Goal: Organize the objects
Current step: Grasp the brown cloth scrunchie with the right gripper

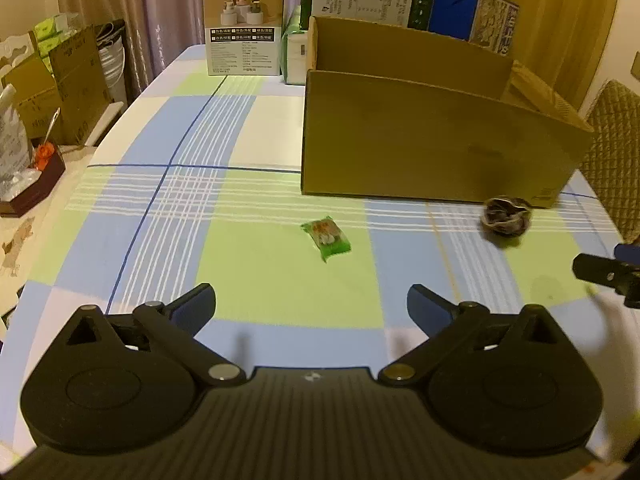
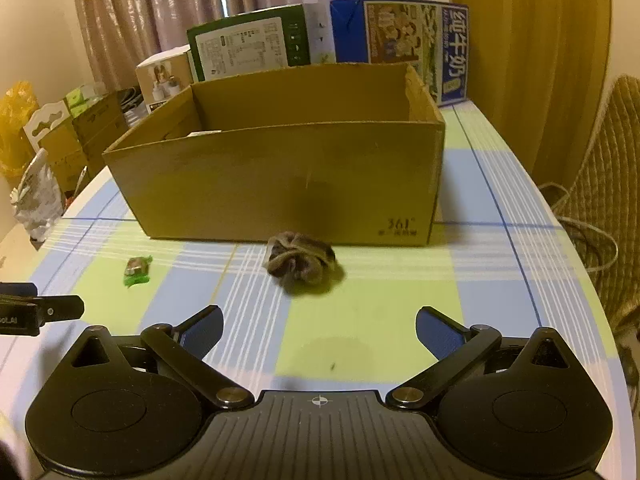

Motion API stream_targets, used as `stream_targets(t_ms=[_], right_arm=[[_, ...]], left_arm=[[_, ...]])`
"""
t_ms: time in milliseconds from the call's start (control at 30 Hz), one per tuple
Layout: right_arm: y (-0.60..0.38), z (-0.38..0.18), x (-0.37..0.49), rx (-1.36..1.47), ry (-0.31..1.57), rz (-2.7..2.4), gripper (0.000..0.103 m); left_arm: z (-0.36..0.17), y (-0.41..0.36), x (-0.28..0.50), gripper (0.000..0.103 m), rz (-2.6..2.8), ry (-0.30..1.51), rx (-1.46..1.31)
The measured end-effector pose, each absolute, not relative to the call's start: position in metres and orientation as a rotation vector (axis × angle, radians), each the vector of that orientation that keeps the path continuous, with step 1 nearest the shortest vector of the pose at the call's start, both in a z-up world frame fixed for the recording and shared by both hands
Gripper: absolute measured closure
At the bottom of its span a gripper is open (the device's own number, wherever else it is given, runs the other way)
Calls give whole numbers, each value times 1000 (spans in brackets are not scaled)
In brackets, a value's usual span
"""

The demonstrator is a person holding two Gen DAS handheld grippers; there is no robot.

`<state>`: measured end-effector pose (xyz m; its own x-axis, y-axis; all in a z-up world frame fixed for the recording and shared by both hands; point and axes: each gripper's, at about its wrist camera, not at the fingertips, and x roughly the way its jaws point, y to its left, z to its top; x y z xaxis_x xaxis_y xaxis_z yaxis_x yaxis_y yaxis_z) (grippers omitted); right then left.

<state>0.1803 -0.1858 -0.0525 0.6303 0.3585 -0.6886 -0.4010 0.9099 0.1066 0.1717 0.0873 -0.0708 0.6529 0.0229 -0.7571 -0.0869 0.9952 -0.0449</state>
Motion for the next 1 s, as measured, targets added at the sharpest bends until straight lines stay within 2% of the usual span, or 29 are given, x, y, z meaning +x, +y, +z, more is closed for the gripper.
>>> stream_targets(t_ms=[67,200,467,633,767,933,1000], right_arm=[[-183,-56,187,-73,761,444,4],[-177,-65,201,-102,735,484,17],[-153,-84,223,-256,682,558,28],[-141,-98,234,-348,668,624,33],[-135,-110,239,-408,668,655,47],[-130,-115,241,-449,653,665,56],[-128,-116,241,-462,651,666,62]], left_arm=[[-76,87,179,6,65,853,-80],[-86,83,193,11,79,834,-91],[-102,72,214,21,69,836,-88],[-110,71,223,21,60,841,-85],[-114,71,227,21,58,847,-83],[-118,69,230,21,52,843,-68],[-119,69,231,21,50,843,-75]])
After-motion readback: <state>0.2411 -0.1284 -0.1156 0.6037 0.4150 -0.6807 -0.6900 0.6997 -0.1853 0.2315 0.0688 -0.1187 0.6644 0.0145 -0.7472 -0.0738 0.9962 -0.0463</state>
